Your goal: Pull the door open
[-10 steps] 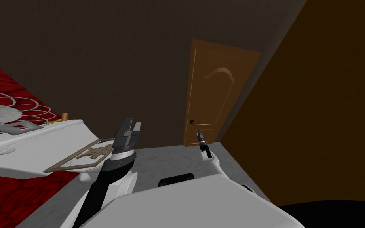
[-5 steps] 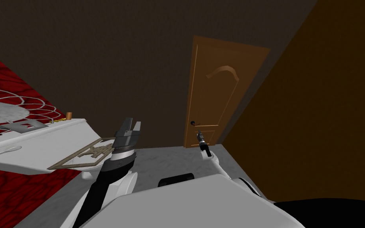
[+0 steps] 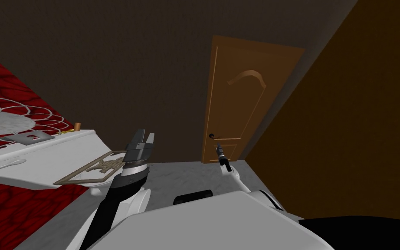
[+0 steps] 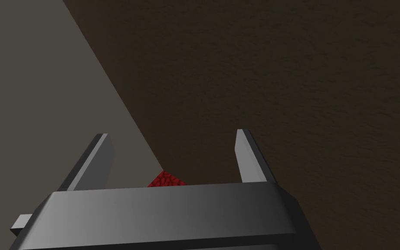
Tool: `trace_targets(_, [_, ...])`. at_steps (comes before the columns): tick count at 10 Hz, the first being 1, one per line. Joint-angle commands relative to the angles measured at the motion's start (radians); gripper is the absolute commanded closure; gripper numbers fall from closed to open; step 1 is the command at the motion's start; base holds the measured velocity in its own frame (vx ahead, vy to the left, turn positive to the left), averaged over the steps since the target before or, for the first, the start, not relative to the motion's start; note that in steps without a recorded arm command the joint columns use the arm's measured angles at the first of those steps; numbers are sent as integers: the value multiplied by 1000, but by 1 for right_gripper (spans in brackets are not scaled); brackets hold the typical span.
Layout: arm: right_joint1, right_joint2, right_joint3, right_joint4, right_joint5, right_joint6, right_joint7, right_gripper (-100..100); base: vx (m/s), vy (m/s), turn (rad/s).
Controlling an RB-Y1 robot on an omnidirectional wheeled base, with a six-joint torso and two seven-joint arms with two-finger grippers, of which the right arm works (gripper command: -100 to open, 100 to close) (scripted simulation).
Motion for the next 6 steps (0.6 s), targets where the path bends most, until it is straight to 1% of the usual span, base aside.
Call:
trace_targets(1, [-22, -6, -2, 49, -5, -10, 3, -100, 64, -49, 77])
trace_targets(2, [-22, -6, -2, 49, -5, -10, 3, -100, 47, -36, 25])
trace_targets(5, [-58, -14, -7, 127, -12, -22, 11, -100, 47, -46, 52])
trace_targets(6, [-67, -15, -8, 145, -14, -25, 12, -100, 51, -46, 38])
